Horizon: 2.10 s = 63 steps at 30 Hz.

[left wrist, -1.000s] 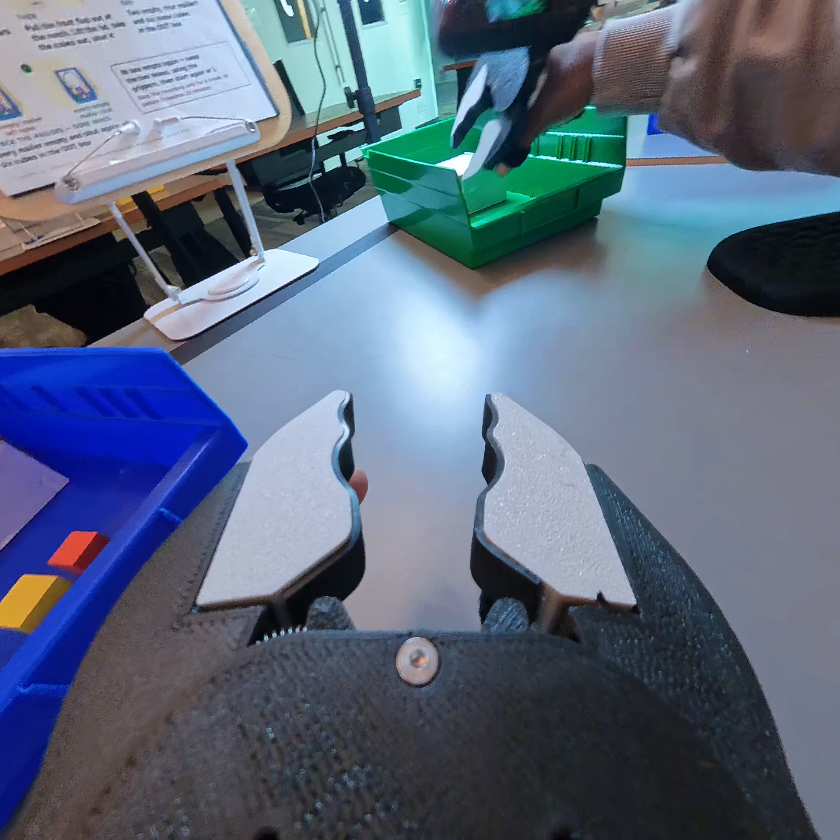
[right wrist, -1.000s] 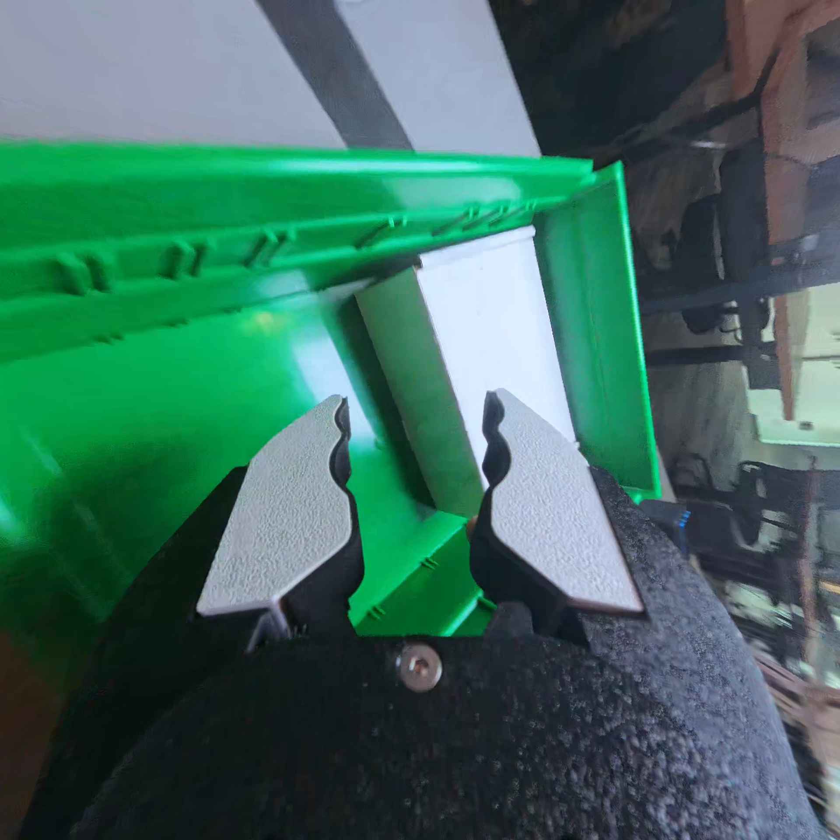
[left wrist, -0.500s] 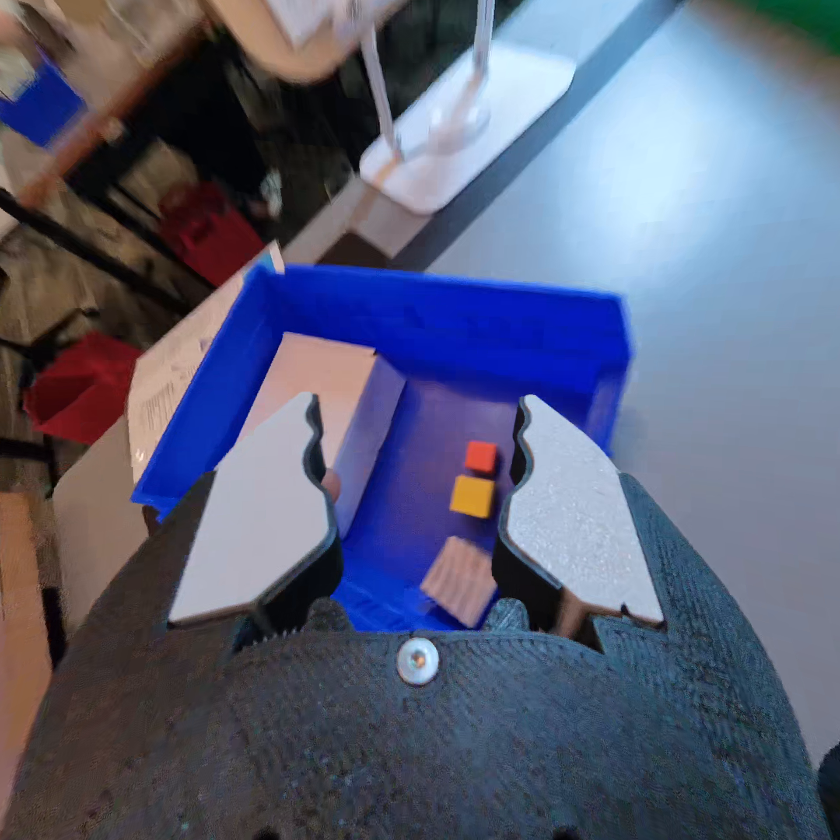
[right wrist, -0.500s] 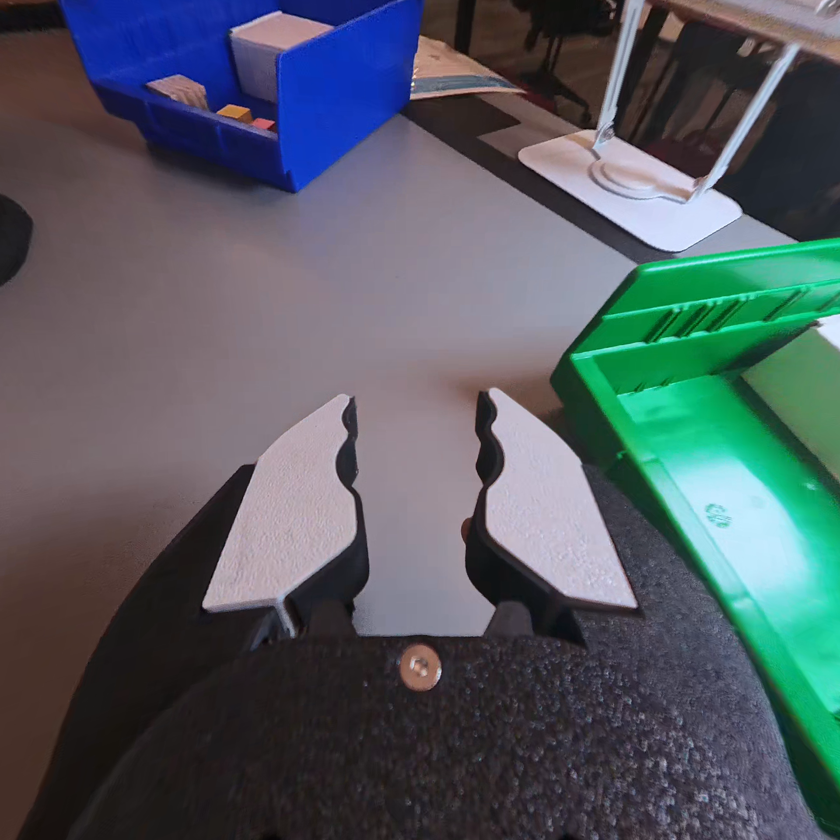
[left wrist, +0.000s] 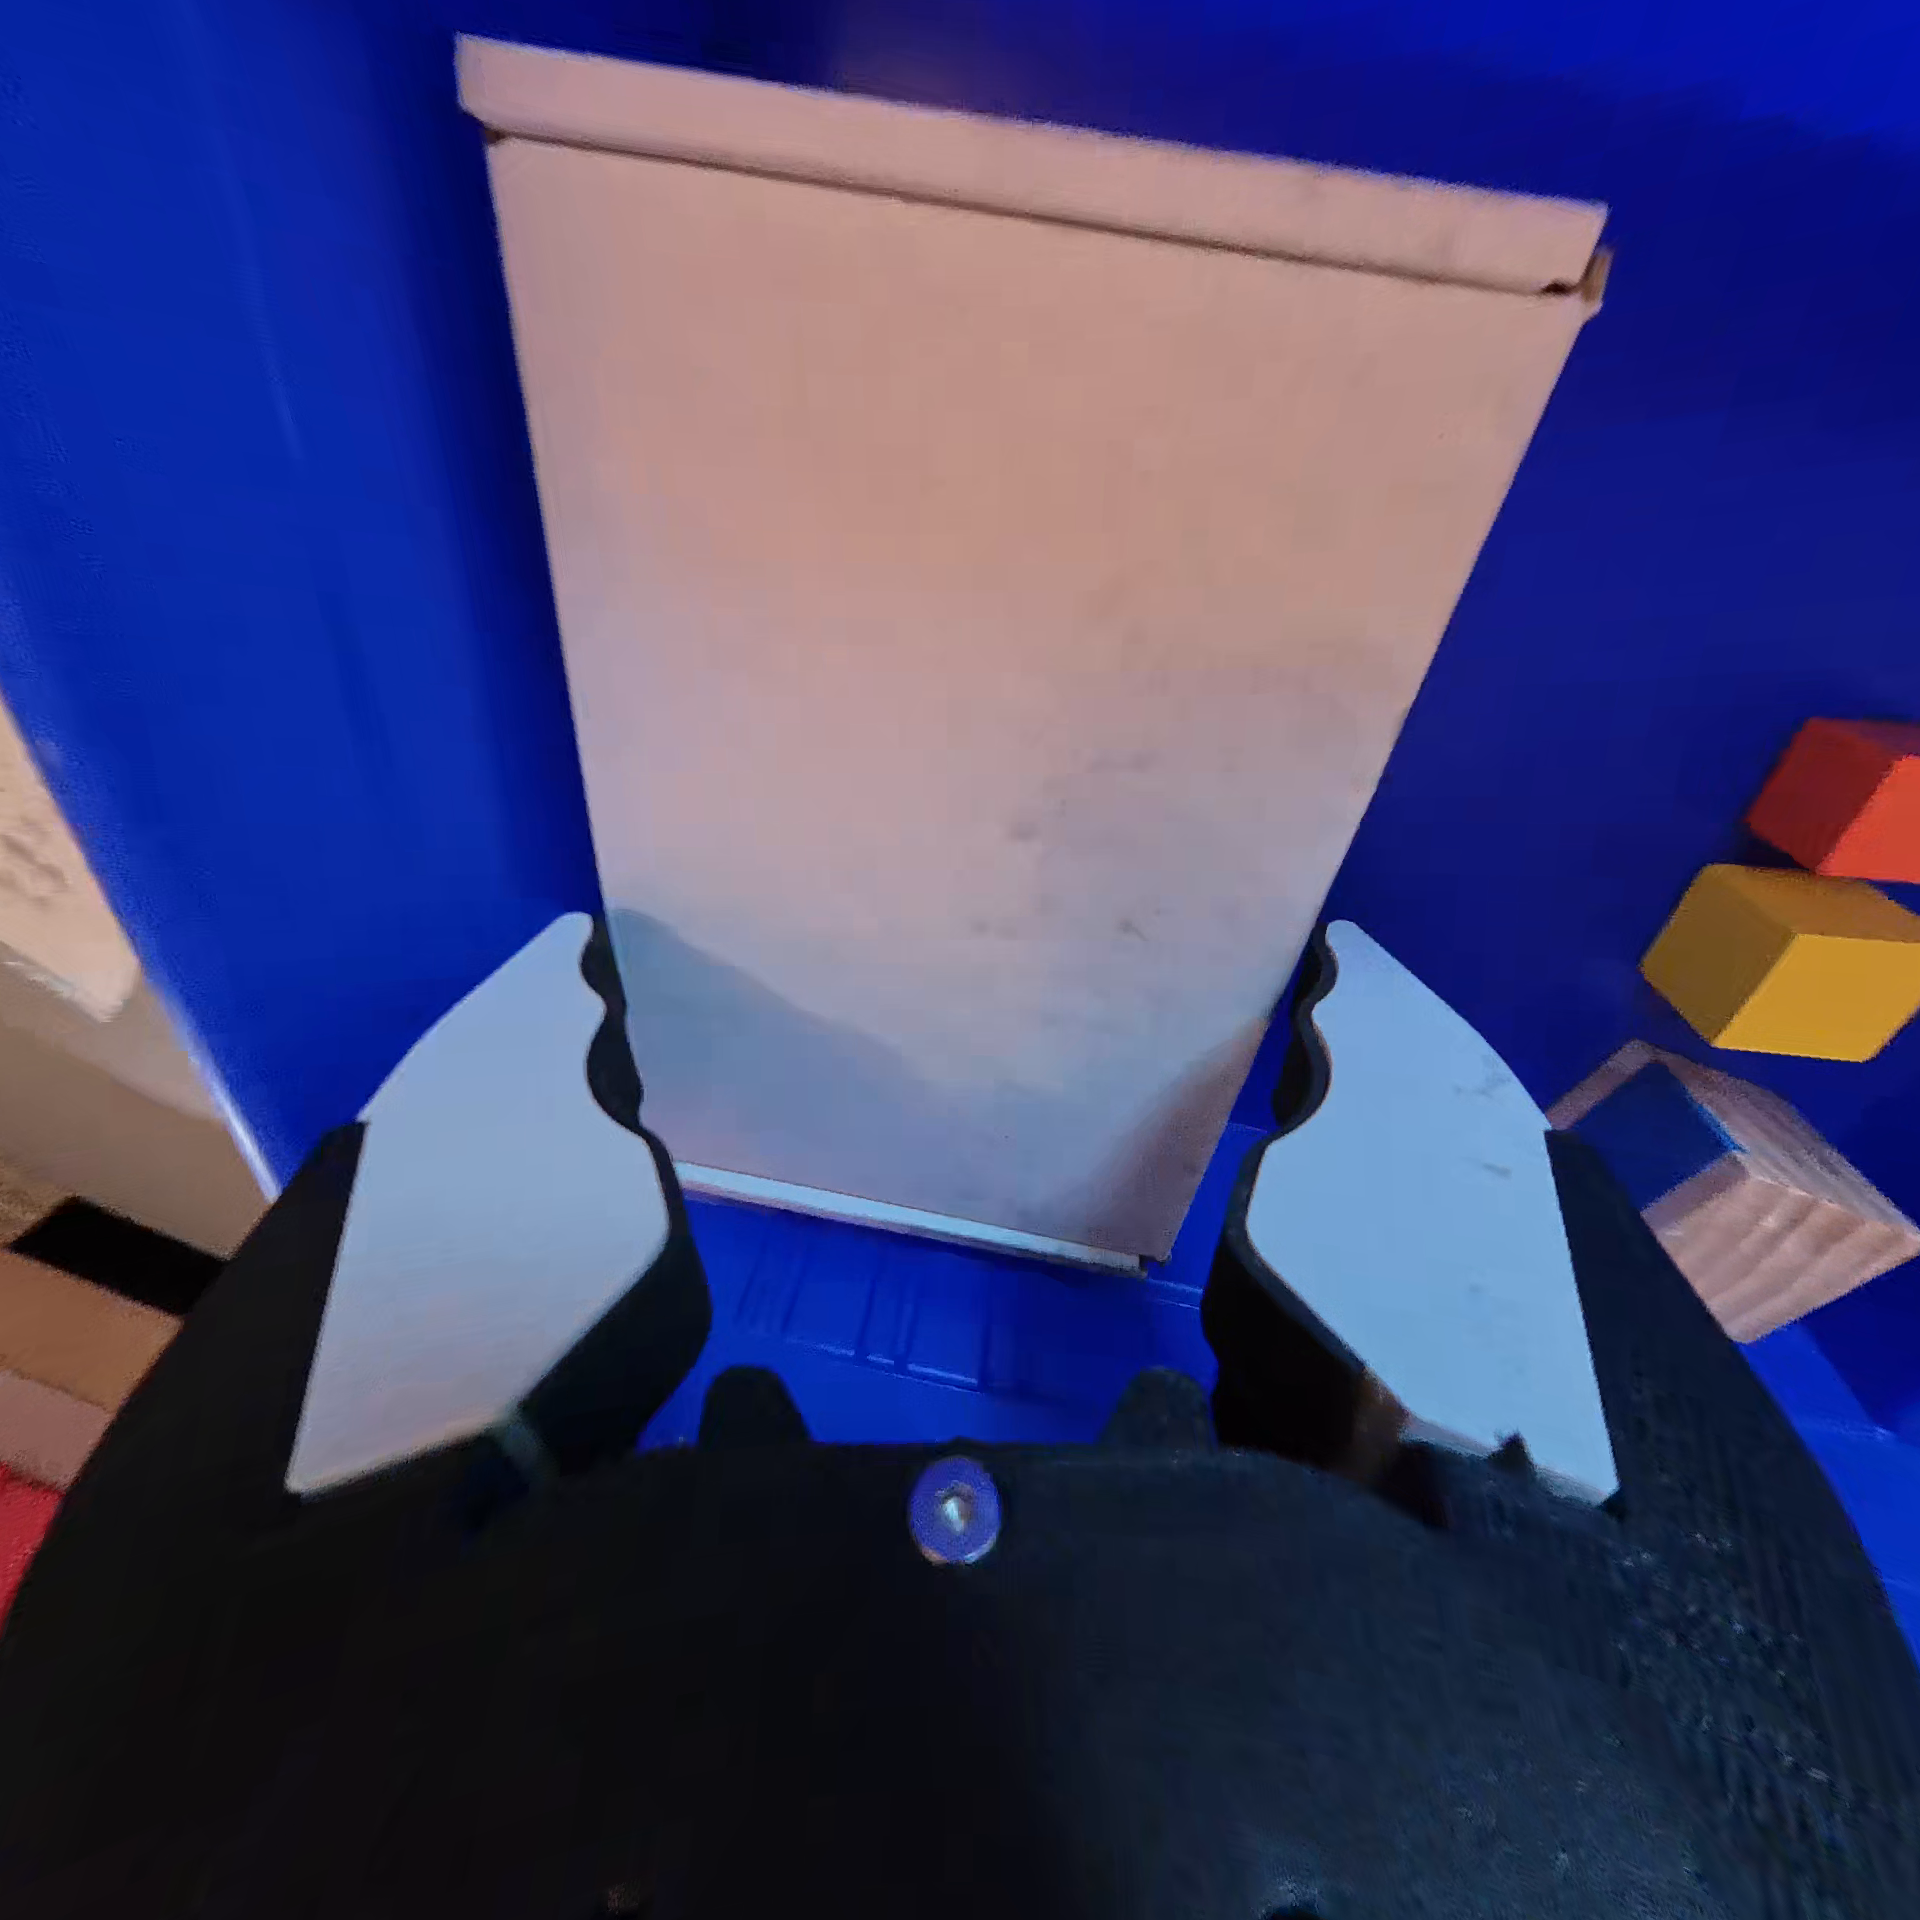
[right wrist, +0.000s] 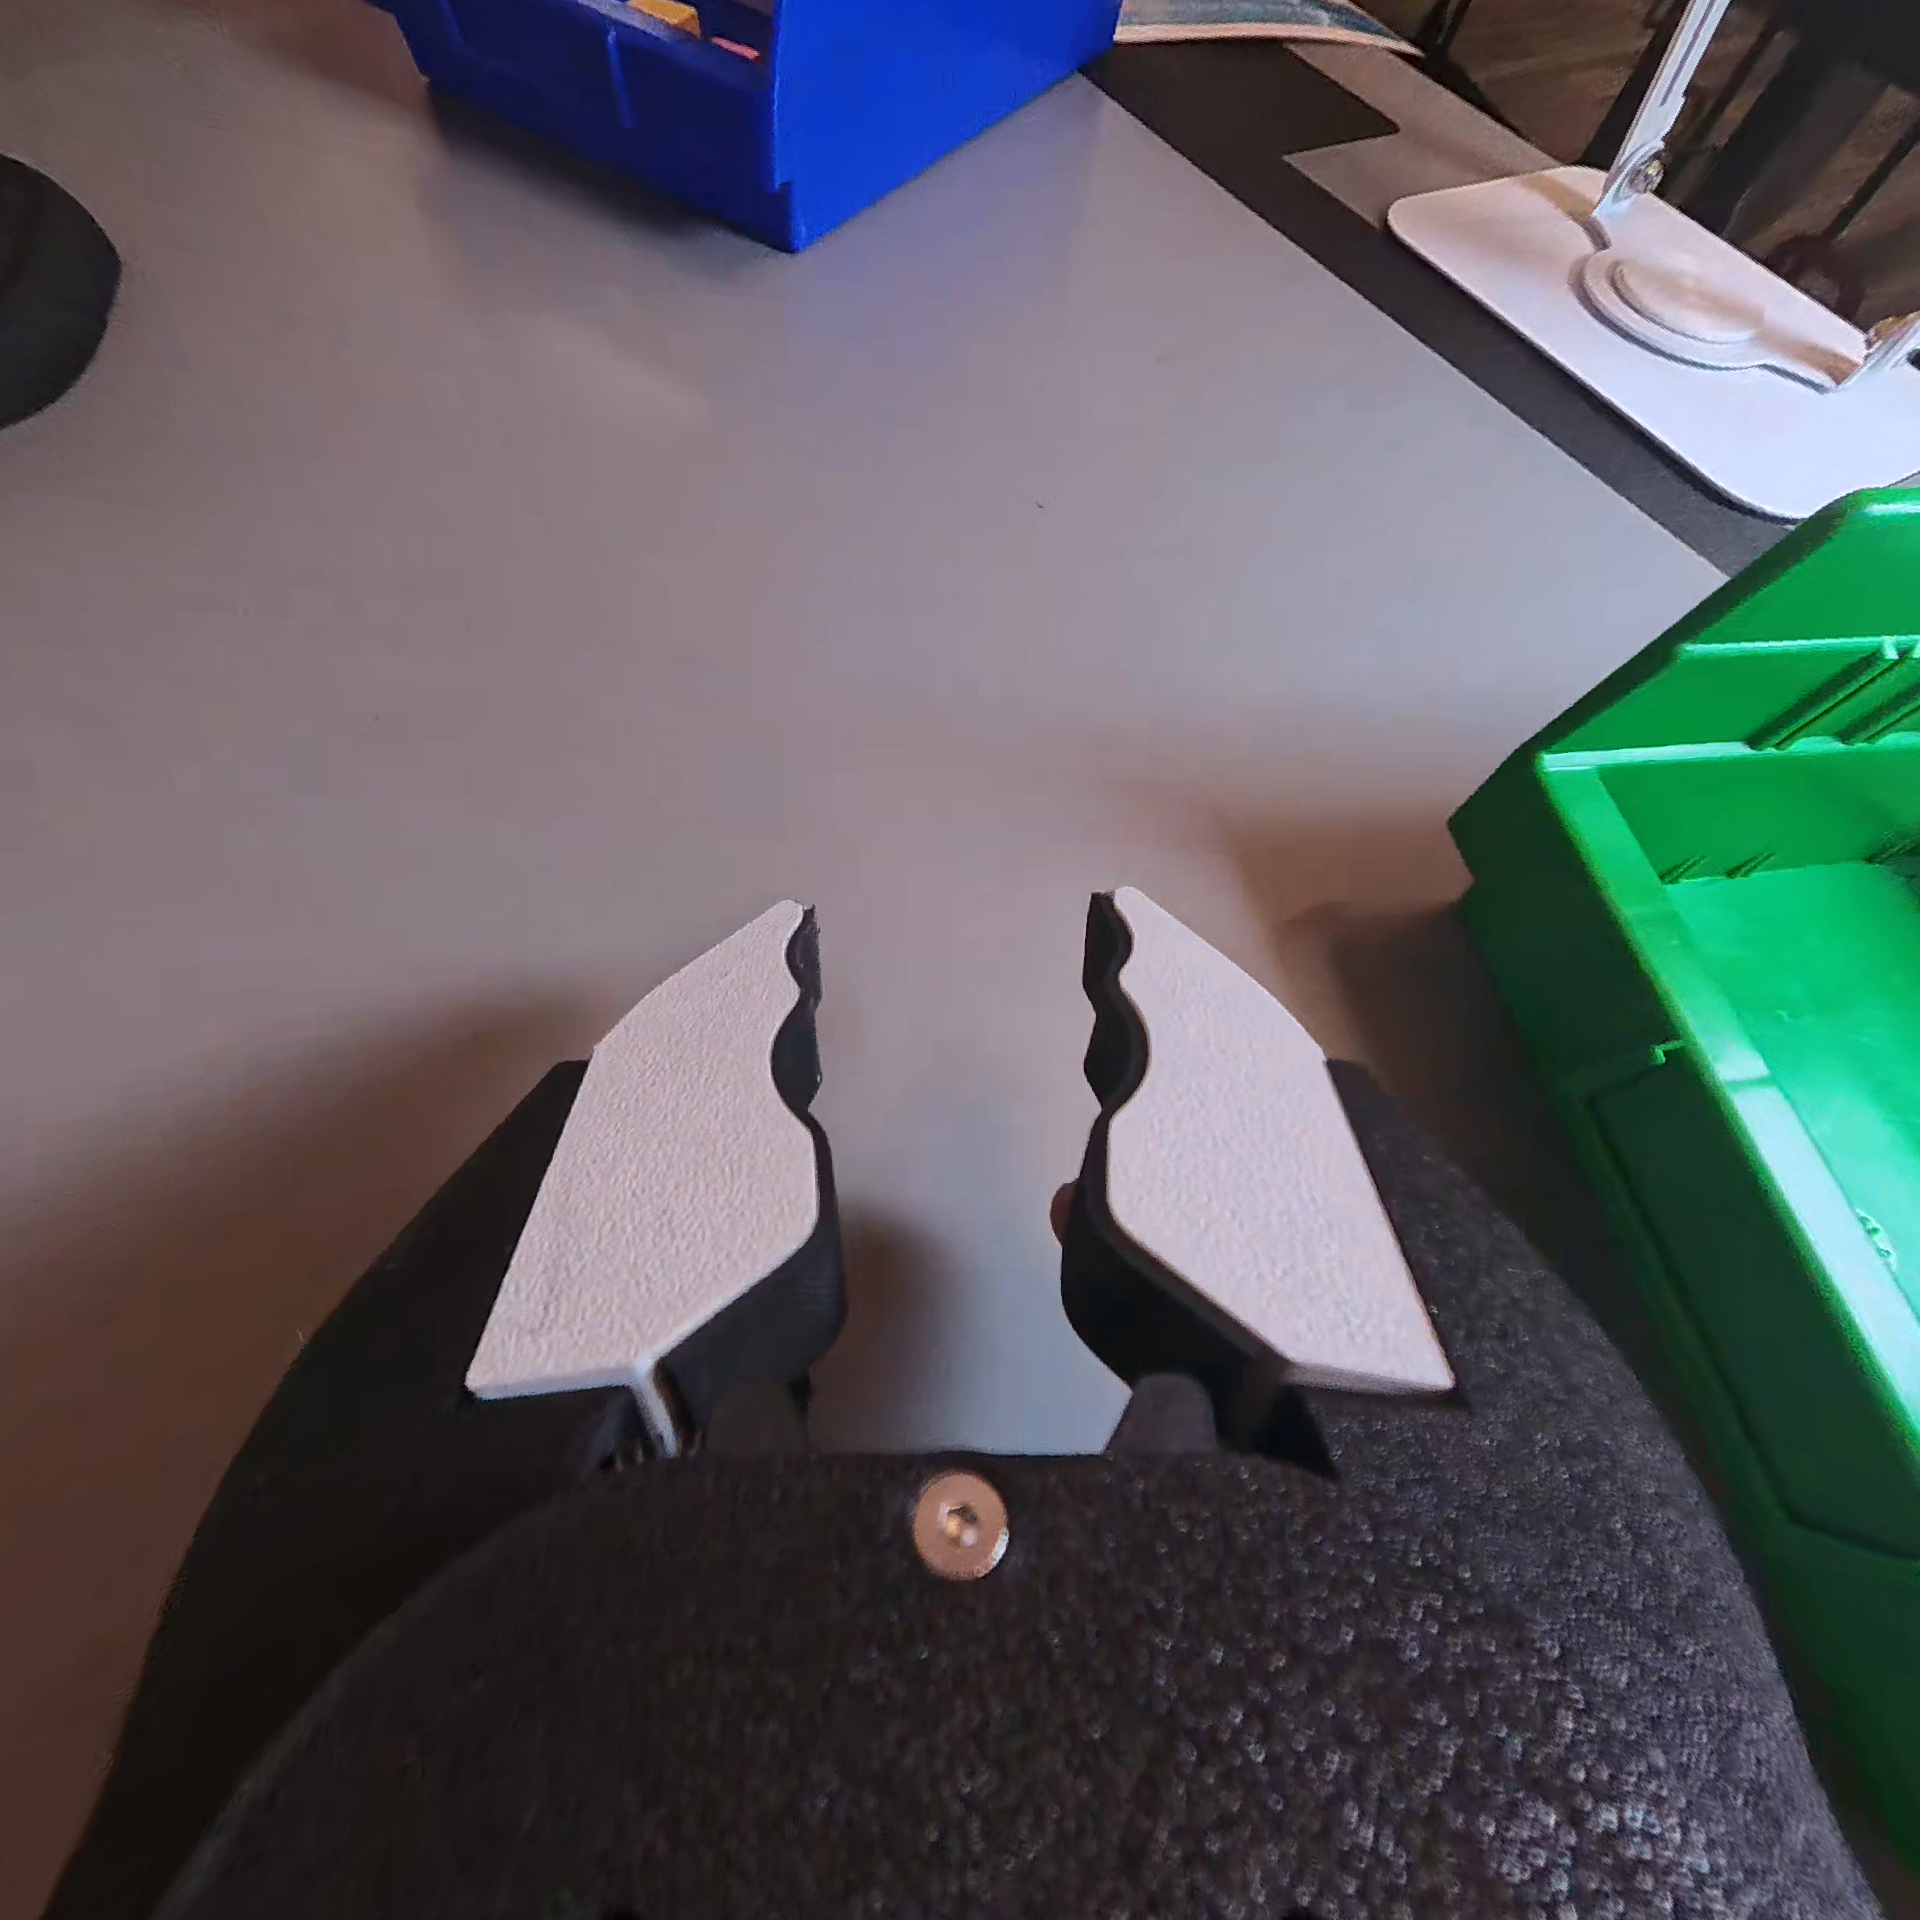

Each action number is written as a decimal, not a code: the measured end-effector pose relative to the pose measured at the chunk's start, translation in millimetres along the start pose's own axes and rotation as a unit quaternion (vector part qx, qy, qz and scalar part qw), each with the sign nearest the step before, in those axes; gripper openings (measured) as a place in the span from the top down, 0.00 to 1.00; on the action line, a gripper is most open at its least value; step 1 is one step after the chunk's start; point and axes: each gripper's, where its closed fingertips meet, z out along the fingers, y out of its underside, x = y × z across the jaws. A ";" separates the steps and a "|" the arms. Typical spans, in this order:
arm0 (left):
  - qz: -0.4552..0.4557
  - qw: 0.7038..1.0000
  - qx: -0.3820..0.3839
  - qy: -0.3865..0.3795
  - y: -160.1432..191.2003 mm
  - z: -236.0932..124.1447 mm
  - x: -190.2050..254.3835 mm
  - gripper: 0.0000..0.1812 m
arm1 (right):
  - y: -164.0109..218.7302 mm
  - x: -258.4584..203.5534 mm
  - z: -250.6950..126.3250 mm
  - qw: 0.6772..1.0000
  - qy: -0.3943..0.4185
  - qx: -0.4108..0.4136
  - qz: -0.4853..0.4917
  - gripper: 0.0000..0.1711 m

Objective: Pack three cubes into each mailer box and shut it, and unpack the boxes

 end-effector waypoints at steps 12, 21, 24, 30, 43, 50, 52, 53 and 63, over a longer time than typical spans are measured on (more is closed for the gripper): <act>0.124 0.991 -0.043 -0.025 6.2 -9.5 53.7 0.35 | -5.3 -5.6 -2.1 1.000 -0.012 0.018 -0.010 0.73; 0.125 0.992 -0.011 -0.019 -2.9 8.0 58.4 0.26 | -9.3 -5.1 -4.6 0.999 -0.002 0.033 -0.012 0.75; 0.112 0.993 0.015 -0.015 -1.6 0.0 61.0 0.26 | -11.8 -3.6 -6.6 0.999 -0.001 0.042 -0.006 0.75; 0.105 0.982 0.156 0.027 -8.5 -91.7 106.1 0.26 | -26.1 -11.0 -9.9 0.996 0.007 0.071 -0.044 0.75; 0.354 0.869 0.177 0.298 -36.6 -120.6 409.9 0.26 | -122.4 -108.4 -17.4 0.897 0.068 0.159 -0.407 0.64; 0.401 0.853 0.118 0.314 -43.0 -87.1 456.4 0.26 | -89.9 -152.9 7.3 0.855 0.020 0.109 -0.506 0.60; 0.374 0.858 0.152 0.318 -51.0 -93.7 456.2 0.31 | -85.6 -147.2 4.8 0.876 0.003 0.110 -0.470 0.61; 0.360 0.857 0.184 0.321 -56.3 -101.6 453.8 0.37 | -83.4 -142.6 2.5 0.896 -0.019 0.114 -0.428 0.61; 0.190 0.810 0.542 0.117 -95.1 -113.5 412.6 0.41 | -47.8 -78.1 2.2 0.977 -0.177 0.111 -0.035 0.61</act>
